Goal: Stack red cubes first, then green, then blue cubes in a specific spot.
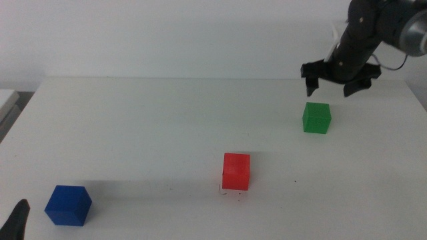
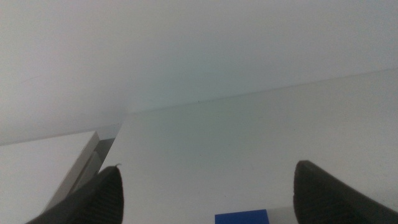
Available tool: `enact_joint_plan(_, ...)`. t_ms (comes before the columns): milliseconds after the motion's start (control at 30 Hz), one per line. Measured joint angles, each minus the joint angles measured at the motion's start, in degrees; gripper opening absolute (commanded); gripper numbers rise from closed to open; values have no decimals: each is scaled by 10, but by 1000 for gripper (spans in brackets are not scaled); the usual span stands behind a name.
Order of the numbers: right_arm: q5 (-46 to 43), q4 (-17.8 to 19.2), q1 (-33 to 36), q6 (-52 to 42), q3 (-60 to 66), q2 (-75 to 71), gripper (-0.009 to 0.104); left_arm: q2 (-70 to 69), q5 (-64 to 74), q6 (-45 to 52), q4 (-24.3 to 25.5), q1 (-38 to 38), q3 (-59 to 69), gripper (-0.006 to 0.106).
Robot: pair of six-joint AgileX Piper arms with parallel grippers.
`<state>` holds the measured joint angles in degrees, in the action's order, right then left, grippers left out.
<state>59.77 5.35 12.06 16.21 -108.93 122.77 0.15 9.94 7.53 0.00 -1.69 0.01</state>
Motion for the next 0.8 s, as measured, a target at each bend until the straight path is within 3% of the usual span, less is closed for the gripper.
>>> enact_joint_plan(267,-6,-18,0,-3,-4,59,93,0,0,0,0,0,0,94)
enact_joint_plan(333,-19,-18,0,-3,-4,73,88,0,0,0,0,0,0,94)
enact_joint_plan(400,-27,-21,0,-3,-4,83,72,0,0,0,0,0,0,94)
enact_joint_plan(467,-31,-20,0,-3,-4,90,37,0,0,0,0,0,0,94)
enact_joint_plan(500,-34,-20,0,-3,-4,91,12,0,0,0,0,0,0,94)
enact_joint_plan(533,-36,-21,0,-1,-4,91,-1,0,0,0,0,0,0,94)
enact_joint_plan(700,-30,-19,10,10,11,36,0,0,0,0,0,0,0,94)
enact_joint_plan(800,-47,-6,46,44,84,-53,0,0,0,0,0,0,0,94)
